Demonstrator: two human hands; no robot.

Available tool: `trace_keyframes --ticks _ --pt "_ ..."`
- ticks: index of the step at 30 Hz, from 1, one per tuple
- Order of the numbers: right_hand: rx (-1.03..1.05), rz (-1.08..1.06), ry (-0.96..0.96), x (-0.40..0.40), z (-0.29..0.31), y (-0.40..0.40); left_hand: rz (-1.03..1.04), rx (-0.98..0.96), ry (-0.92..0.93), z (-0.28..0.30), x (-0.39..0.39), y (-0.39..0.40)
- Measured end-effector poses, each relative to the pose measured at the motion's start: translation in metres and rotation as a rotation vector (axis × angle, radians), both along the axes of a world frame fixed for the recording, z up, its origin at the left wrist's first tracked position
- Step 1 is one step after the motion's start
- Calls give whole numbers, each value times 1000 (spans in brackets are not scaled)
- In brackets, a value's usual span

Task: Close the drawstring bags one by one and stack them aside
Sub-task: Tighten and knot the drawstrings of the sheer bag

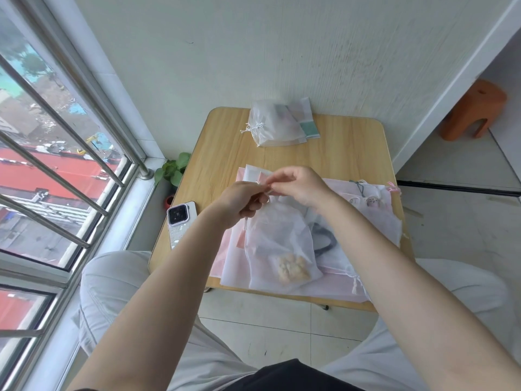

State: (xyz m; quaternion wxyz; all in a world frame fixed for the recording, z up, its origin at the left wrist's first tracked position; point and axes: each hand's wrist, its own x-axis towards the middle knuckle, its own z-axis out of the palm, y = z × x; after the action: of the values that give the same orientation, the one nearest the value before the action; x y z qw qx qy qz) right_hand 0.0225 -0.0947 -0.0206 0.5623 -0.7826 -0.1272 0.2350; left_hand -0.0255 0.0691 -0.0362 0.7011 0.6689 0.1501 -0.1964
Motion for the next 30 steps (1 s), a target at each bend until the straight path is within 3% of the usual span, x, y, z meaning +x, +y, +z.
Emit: trace_keyframes --ticks 6,13,16,19,30 --pt "-72 -45 -136 -8 -9 -3 -23 -103 86 0 2 4" --pt "-275 93 -136 -1 -12 -12 0 221 -77 -8 0 -3" --pt "-156 95 -54 -5 -7 -13 -11 315 -154 -9 -1 -8" --pt "-70 107 -18 -9 -4 -11 -34 353 -207 -9 -2 -11" --pt "-383 119 -229 -10 5 -6 80 357 -185 -14 -5 -19"
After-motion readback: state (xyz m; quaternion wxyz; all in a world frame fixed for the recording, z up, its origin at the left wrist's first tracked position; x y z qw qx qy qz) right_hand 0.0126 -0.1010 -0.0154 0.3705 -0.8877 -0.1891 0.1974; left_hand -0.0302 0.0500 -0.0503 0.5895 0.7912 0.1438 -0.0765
